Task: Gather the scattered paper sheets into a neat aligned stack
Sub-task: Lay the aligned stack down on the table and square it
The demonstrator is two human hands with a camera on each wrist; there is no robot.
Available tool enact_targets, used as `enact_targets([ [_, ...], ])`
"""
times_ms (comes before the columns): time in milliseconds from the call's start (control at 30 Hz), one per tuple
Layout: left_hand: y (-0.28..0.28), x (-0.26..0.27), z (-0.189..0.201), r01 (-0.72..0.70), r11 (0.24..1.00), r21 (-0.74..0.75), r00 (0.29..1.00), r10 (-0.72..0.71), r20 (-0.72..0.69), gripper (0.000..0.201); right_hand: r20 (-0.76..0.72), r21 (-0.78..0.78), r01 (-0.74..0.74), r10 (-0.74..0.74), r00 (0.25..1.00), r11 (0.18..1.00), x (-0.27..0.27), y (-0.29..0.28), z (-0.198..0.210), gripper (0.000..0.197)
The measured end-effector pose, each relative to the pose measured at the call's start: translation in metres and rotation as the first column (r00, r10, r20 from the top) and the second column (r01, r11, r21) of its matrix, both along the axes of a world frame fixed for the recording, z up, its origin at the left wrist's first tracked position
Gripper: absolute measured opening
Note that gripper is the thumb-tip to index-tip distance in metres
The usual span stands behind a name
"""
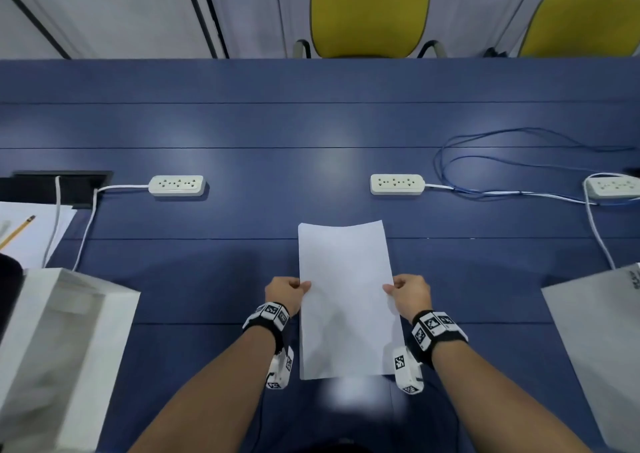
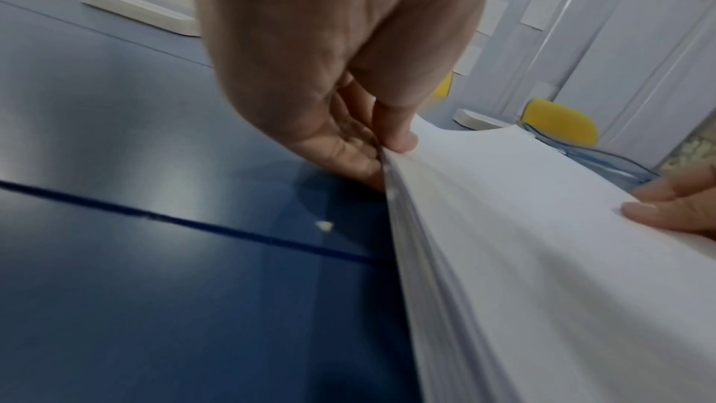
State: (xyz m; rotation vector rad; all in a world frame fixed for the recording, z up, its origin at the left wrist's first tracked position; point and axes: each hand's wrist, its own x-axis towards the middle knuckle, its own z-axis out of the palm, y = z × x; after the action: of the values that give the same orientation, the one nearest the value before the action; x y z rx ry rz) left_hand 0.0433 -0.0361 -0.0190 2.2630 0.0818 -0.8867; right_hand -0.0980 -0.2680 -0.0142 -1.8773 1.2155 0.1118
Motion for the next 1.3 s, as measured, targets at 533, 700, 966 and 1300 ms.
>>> enact_targets([
  [533,0.005,0.010,0.002,-0.064,0.993,0.099,0.998,0.064,-0.004,0.022,-0.041,-0.025,-0.042,0.041,0.998,0.999,-0.009,0.000,0.006,0.010],
  [700,0.009,0.010,0.004,-0.069,0.996,0.056,0.997,0.070,-0.015,0.020,-0.031,0.031,0.001,0.000,1.000,1.000,-0.016,-0.006,-0.002,0.009],
  [966,0.013,0.008,0.005,-0.081,0.997,0.005,0.995,0.081,-0.064,0.006,-0.027,0.040,0.052,-0.051,0.998,0.998,-0.023,-0.005,-0.007,0.011],
  [1300,0.018,0.006,0.008,-0.112,0.994,-0.014,0.992,0.110,-0.068,0.003,-0.022,0.052,0.022,-0.020,1.000,0.998,-0.023,-0.005,-0.005,0.013],
])
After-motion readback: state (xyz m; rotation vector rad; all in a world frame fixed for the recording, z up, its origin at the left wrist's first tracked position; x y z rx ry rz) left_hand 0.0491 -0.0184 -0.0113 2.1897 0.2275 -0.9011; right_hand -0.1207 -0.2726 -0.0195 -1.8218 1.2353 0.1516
